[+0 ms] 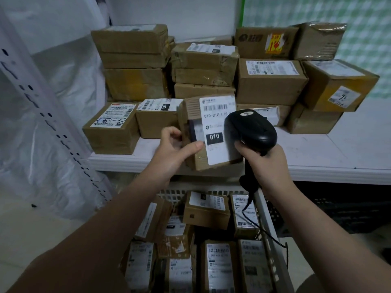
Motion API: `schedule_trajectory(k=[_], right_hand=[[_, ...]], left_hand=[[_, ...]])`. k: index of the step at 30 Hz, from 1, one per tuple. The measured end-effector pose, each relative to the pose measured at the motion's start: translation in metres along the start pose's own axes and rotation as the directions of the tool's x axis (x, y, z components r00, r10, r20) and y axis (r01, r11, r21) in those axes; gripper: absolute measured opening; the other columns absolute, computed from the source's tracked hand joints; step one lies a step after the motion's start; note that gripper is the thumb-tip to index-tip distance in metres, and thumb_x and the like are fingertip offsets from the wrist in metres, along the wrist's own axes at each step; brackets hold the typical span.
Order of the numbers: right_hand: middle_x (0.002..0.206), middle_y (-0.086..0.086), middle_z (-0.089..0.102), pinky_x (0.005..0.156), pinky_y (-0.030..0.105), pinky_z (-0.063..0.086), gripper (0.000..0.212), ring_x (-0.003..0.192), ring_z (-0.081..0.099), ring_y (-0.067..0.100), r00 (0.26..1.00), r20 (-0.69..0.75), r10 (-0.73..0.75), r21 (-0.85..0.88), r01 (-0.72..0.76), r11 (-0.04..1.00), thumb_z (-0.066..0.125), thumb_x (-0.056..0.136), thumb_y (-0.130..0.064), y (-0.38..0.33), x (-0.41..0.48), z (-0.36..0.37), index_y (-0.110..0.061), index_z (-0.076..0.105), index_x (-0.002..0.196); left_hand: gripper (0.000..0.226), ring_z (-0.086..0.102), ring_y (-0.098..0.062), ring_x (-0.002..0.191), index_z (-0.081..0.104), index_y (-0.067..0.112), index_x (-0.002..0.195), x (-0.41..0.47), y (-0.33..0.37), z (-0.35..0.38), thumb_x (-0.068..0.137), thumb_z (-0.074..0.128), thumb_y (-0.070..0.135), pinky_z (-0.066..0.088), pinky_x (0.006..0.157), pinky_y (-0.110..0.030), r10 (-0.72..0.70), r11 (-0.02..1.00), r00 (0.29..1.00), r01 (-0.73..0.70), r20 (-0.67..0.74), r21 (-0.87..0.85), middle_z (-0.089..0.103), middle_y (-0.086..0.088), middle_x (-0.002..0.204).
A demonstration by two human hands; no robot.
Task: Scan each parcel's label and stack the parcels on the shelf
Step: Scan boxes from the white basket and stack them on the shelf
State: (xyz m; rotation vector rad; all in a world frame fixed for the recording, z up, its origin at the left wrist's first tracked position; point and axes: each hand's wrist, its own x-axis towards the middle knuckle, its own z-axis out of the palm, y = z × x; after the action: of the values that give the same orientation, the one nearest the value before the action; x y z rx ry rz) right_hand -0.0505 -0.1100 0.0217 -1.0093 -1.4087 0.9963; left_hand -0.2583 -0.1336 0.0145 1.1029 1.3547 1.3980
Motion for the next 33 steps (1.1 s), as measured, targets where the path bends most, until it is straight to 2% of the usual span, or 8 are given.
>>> schedule_trajectory(k=[2,5,8,13,17,25,29,33], right_hand=[[0.06,-0.021,0.059,0.062,0.01,0.043,0.014,0.066,0.056,-0.005,0.997,-0.009,-0.074,-0.082,0.073,0.994,0.074,0.083,-0.021,-0.004,0.001,0.0,-0.023,0.061,0.079],[0.049,-0.016,0.052,0.065,0.036,0.053,0.027,0.059,0.055,0.005,0.993,0.042,-0.11,-0.14,0.115,0.983,0.074,0.08,-0.029,-0.01,0.0,-0.001,-0.03,0.056,0.06],[0.051,-0.009,0.048,0.066,0.05,0.054,0.024,0.058,0.054,0.011,0.988,0.086,-0.13,-0.158,0.142,0.977,0.07,0.074,-0.038,-0.015,-0.003,0.003,-0.019,0.06,0.062],[0.051,-0.008,0.047,0.065,0.049,0.052,0.031,0.06,0.056,0.018,0.991,0.07,-0.111,-0.154,0.121,0.981,0.07,0.069,-0.041,-0.015,-0.003,0.006,-0.014,0.057,0.062],[0.063,0.023,0.054,0.063,0.053,0.052,0.051,0.065,0.059,0.038,0.991,0.071,-0.115,-0.143,0.124,0.982,0.066,0.066,-0.049,-0.015,-0.003,0.006,0.001,0.062,0.075],[0.064,0.019,0.06,0.064,0.051,0.053,0.016,0.062,0.061,0.026,0.986,0.098,-0.138,-0.199,0.156,0.968,0.069,0.073,-0.036,-0.015,-0.004,0.002,-0.021,0.065,0.075],[0.066,0.024,0.058,0.062,0.054,0.052,0.042,0.066,0.061,0.034,0.987,0.098,-0.128,-0.17,0.144,0.975,0.066,0.068,-0.049,-0.013,-0.004,0.001,-0.008,0.066,0.079],[0.067,0.019,0.06,0.065,0.054,0.053,0.031,0.068,0.062,0.031,0.987,0.109,-0.115,-0.149,0.131,0.98,0.066,0.067,-0.049,-0.013,-0.003,0.001,-0.021,0.067,0.078]], left_hand=[[0.056,0.062,-0.01,0.107,0.035,0.03,0.113,0.003,0.0,-0.002,0.078,0.076,0.017,0.056,0.082,-0.028,0.1,0.995,0.994,-0.098,-0.055,0.035,0.055,-0.002,0.122],[0.089,0.054,-0.005,0.112,0.02,0.039,0.14,0.003,-0.004,-0.006,0.077,0.078,0.015,0.053,0.084,-0.024,0.117,0.992,0.987,-0.111,-0.11,0.057,0.043,0.001,0.137],[0.103,0.049,-0.004,0.114,0.007,0.042,0.148,0.005,-0.007,-0.01,0.078,0.077,0.015,0.05,0.072,-0.011,0.101,0.994,0.99,-0.098,-0.095,0.04,0.037,0.001,0.146],[0.102,0.049,-0.011,0.123,0.009,0.044,0.147,0.007,-0.01,-0.01,0.077,0.077,0.013,0.051,0.082,-0.02,0.11,0.994,0.989,-0.109,-0.096,0.02,0.037,-0.002,0.147],[0.102,0.048,-0.011,0.124,0.009,0.043,0.148,0.01,-0.01,-0.009,0.078,0.076,0.011,0.051,0.084,-0.022,0.117,0.993,0.988,-0.116,-0.101,0.011,0.038,-0.002,0.147],[0.104,0.05,-0.011,0.124,0.008,0.043,0.148,0.012,-0.013,-0.01,0.077,0.077,0.01,0.051,0.093,-0.03,0.123,0.992,0.989,-0.122,-0.087,0.011,0.039,-0.003,0.146],[0.103,0.05,-0.009,0.122,0.007,0.041,0.149,0.012,-0.013,-0.009,0.078,0.076,0.008,0.052,0.085,-0.022,0.128,0.992,0.988,-0.127,-0.084,0.016,0.041,0.0,0.143],[0.104,0.051,-0.004,0.118,0.007,0.041,0.149,0.011,-0.013,-0.008,0.078,0.075,0.008,0.053,0.076,-0.015,0.125,0.992,0.989,-0.123,-0.084,0.025,0.04,0.0,0.144]])
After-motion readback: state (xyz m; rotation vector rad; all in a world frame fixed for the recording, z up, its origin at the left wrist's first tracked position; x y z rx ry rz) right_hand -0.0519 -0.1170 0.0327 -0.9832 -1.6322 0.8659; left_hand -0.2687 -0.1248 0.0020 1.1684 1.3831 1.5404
